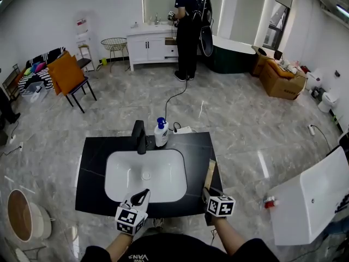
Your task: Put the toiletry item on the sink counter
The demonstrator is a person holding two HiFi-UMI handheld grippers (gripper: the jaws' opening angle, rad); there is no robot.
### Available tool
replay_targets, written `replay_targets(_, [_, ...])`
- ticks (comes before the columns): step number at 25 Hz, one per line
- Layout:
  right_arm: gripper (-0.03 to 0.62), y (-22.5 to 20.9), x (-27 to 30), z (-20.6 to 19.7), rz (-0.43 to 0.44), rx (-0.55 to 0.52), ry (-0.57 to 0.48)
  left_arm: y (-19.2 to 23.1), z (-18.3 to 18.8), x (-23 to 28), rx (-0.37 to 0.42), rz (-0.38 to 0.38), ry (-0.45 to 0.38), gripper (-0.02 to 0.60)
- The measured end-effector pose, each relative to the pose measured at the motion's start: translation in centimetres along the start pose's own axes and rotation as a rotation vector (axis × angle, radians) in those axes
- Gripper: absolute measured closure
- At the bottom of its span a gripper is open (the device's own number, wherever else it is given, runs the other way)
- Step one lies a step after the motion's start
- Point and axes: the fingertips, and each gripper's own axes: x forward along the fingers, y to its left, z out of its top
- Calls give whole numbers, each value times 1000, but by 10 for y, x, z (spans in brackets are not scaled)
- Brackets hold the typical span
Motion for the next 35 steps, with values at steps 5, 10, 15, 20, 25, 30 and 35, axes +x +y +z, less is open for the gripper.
replay_targets(5, [543,0,31,18,-15,-13,13,23,-4,13,16,-16,13,572])
replay_targets(10, [543,-1,61,28,-20,-30,37,38,-5,28,12,-33,18,572])
replay_targets(15, [543,-1,81,38,-26,-47,56,46,-11,35,10,-47,30,572])
replay_targets(20, [543,-6,101,40,-45,-46,80,57,-3,38,-16,-26,30,572])
replay_targets(25, [545,-9,116,42,-57,-17,81,66,-18,40,-9,-33,46,572])
replay_targets(30, [546,-14,125,47,-69,19,73,70,-24,41,-11,-28,61,572])
replay_targets(35, [543,-18,131,55,-65,50,43,70,-22,41,-17,-26,65,572])
